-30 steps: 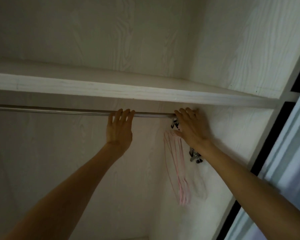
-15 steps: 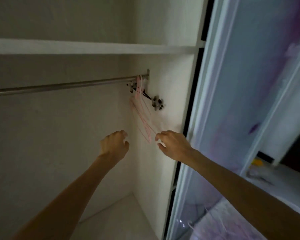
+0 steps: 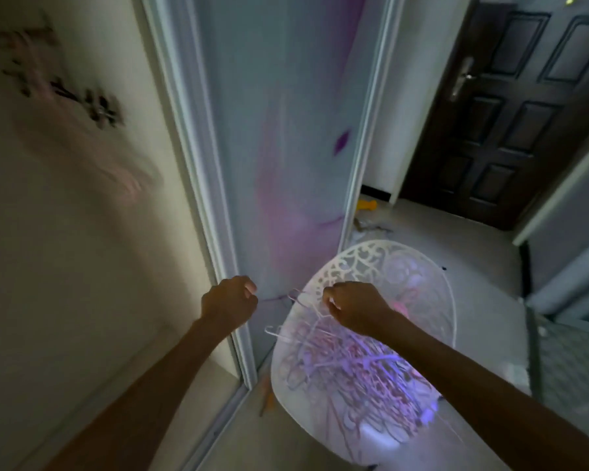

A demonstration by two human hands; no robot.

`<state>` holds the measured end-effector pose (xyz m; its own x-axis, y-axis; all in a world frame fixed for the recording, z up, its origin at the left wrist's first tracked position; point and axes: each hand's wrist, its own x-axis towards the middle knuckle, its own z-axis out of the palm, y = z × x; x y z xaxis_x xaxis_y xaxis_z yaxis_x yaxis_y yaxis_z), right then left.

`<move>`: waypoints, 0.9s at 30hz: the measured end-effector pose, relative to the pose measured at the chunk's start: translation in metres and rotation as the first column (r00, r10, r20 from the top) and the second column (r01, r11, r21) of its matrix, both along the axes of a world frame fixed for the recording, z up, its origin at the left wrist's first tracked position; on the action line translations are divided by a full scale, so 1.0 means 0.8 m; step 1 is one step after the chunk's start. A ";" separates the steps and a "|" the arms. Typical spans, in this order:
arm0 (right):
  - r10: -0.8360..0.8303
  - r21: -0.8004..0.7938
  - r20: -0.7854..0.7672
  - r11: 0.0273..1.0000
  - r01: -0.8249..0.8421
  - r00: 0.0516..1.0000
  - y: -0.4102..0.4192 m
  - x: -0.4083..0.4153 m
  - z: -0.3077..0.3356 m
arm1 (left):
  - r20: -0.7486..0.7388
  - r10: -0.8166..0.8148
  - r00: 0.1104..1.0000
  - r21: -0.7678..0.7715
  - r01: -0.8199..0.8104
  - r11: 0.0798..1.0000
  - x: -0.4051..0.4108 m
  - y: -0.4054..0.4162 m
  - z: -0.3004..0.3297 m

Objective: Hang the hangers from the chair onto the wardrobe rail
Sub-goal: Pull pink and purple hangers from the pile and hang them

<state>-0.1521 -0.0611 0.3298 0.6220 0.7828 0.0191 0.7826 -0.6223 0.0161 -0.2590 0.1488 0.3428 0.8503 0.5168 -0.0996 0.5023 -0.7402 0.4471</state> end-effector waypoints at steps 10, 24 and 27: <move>-0.337 -0.294 -0.172 0.914 0.278 0.926 -0.238 0.113 -0.161 | -0.214 -0.096 0.972 -0.186 0.056 0.981 0.132 -0.161 -0.168; -0.692 -0.093 -0.415 0.678 0.729 0.590 -0.249 0.248 -0.390 | -0.355 0.052 0.933 -0.232 -0.142 0.962 0.244 -0.150 -0.417; -0.683 -0.041 -0.587 0.562 0.826 0.435 -0.246 0.271 -0.431 | -0.405 0.065 0.912 -0.258 -0.183 0.949 0.259 -0.136 -0.452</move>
<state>0.0651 -0.2582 -0.0152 0.9242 0.0062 -0.3818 -0.1679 -0.8915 -0.4208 -0.0521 0.0404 -0.0188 0.6442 0.5151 -0.5654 0.7576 -0.5313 0.3792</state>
